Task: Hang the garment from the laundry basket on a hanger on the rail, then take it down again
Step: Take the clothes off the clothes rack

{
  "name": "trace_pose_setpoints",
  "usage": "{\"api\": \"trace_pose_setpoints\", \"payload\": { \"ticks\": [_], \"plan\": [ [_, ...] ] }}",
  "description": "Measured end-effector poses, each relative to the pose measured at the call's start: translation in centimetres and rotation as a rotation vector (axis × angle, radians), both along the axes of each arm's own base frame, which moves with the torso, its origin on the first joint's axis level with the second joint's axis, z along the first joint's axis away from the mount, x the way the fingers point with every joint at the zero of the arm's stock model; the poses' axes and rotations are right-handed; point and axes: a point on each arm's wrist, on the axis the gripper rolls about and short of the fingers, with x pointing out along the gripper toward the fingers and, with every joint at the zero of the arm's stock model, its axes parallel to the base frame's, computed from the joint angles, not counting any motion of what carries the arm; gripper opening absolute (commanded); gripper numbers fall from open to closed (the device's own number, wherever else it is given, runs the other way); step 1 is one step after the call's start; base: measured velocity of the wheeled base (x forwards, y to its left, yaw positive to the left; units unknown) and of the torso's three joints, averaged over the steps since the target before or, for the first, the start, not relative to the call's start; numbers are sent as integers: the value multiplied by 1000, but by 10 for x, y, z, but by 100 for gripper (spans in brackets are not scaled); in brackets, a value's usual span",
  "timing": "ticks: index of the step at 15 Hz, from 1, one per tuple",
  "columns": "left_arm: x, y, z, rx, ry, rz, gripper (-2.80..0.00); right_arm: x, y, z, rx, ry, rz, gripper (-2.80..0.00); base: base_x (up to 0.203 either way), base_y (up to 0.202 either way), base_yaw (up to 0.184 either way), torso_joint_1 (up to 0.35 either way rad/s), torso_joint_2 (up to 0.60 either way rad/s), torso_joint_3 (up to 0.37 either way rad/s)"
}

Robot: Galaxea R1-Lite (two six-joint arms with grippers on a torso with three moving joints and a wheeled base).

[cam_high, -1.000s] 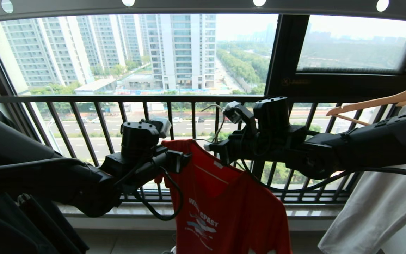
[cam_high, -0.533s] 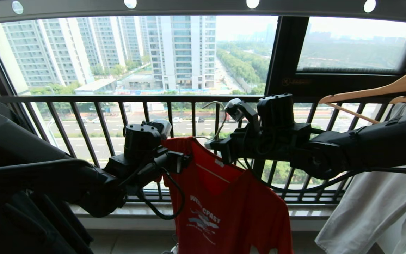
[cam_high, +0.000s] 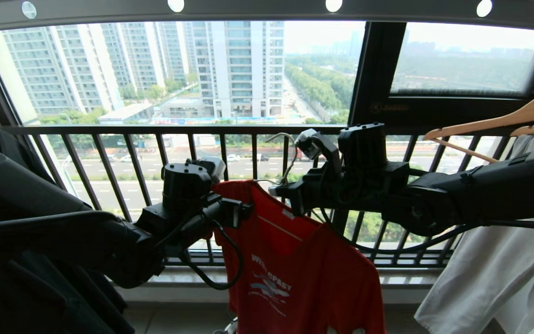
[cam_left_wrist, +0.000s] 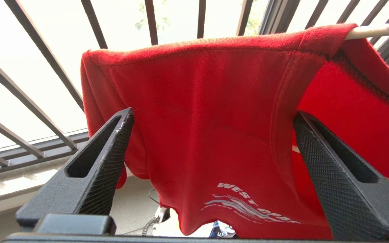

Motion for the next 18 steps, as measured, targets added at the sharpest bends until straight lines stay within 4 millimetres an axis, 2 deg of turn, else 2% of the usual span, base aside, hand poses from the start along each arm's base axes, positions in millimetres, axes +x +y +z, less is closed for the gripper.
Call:
{"api": "trace_pose_setpoints", "payload": {
  "ticks": [4,8,18],
  "plan": [
    [-8,-6,0,4,3,-25,0,-1,1,0,0,-1,3,-280,0,0,0,0,0,0],
    [-1,-8,-7,23,8,1,0,-4,2,1,0,0,9,-280,0,0,0,0,0,0],
    [14,10,0,48,-87,66,0,-4,2,1,0,0,9,-280,0,0,0,0,0,0]
  ]
}}
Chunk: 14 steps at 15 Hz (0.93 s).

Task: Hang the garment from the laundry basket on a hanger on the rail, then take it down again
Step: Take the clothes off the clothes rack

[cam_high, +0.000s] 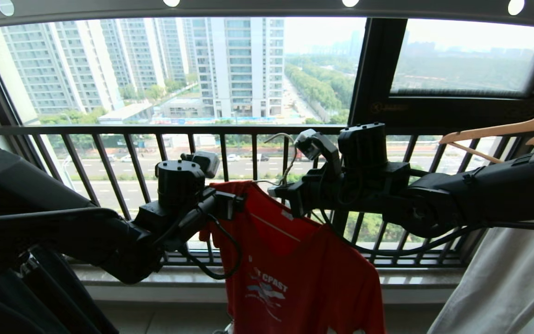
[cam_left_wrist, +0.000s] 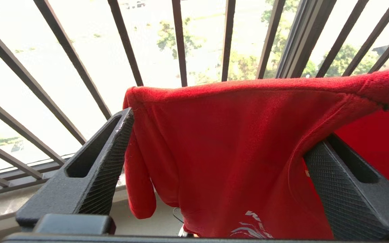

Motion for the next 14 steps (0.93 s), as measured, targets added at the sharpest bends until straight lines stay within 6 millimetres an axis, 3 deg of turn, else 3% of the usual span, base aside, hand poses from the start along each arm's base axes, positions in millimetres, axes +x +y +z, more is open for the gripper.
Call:
{"api": "trace_pose_setpoints", "payload": {
  "ticks": [1,2,3,11,14],
  "plan": [
    [1,2,0,2,-1,5,0,0,0,0,0,0,0,-280,0,0,0,0,0,0],
    [1,2,0,3,0,8,-20,0,0,0,0,0,0,-280,0,0,0,0,0,0],
    [1,3,0,3,-1,8,-280,0,0,0,0,0,0,-280,0,0,0,0,0,0],
    [-3,6,6,-16,-21,5,-280,3,1,-3,-3,2,-2,-280,0,0,0,0,0,0],
    [0,16,16,-66,-106,-1,-280,5,2,-8,-11,11,-5,-280,0,0,0,0,0,0]
  ]
}}
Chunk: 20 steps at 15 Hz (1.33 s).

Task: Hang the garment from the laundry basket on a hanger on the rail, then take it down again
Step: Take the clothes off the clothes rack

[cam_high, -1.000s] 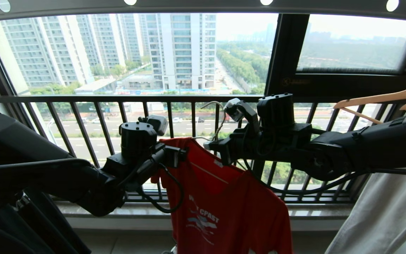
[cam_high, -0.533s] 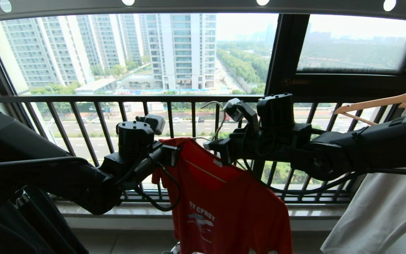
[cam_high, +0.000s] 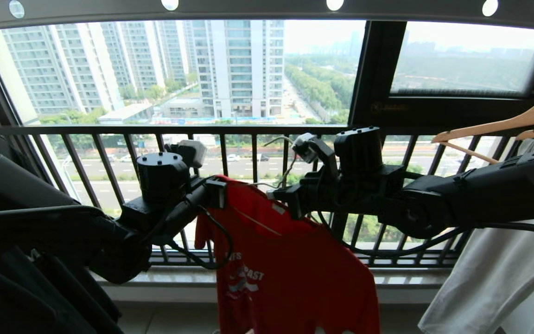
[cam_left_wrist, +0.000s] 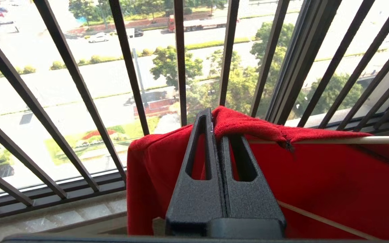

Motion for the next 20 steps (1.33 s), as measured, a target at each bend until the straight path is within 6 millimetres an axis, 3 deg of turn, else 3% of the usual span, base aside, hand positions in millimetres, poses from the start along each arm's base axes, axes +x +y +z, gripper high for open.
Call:
{"api": "trace_pose_setpoints", "payload": {
  "ticks": [6,11,20],
  "plan": [
    [21,37,-8,-91,45,-77,-280,6,-2,-3,-2,3,-12,-280,0,0,0,0,0,0],
    [61,62,-19,-247,-4,18,-280,11,-6,-5,-3,5,-26,-280,0,0,0,0,0,0],
    [93,78,-42,-529,76,79,-280,16,-12,-4,2,-1,-43,-280,0,0,0,0,0,0]
  ]
}}
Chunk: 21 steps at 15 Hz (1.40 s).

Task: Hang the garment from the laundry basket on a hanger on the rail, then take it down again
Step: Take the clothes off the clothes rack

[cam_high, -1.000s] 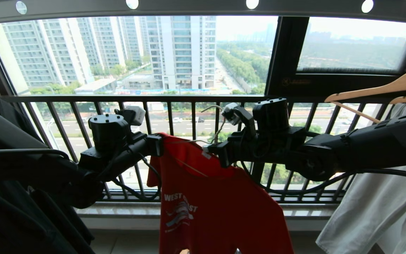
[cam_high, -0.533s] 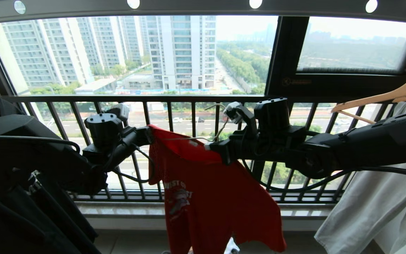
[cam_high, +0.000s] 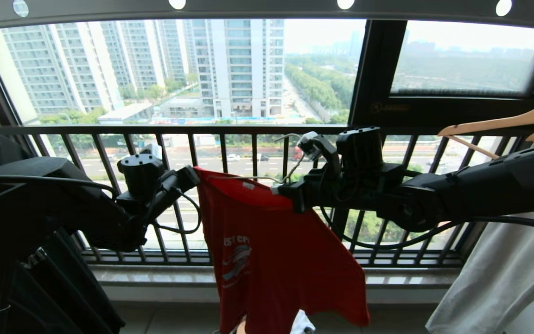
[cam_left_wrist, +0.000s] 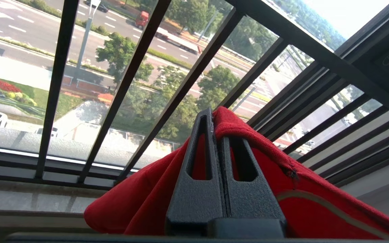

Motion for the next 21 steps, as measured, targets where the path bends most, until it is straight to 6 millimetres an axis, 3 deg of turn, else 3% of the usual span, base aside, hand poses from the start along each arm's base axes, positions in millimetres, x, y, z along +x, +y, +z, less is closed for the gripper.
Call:
{"api": "trace_pose_setpoints", "payload": {
  "ticks": [6,11,15,21],
  "plan": [
    [11,1,-22,4,40,30,-280,-1,-4,6,14,-6,-6,-280,0,0,0,0,0,0],
    [-2,-15,-27,74,59,-14,-280,6,-2,20,163,-41,-40,-280,0,0,0,0,0,0],
    [-29,-42,-11,113,36,-95,-280,14,4,20,280,-98,-52,-280,0,0,0,0,0,0],
    [-76,-68,32,90,-38,-210,-280,12,15,21,392,-130,-38,-280,0,0,0,0,0,0]
  ]
}}
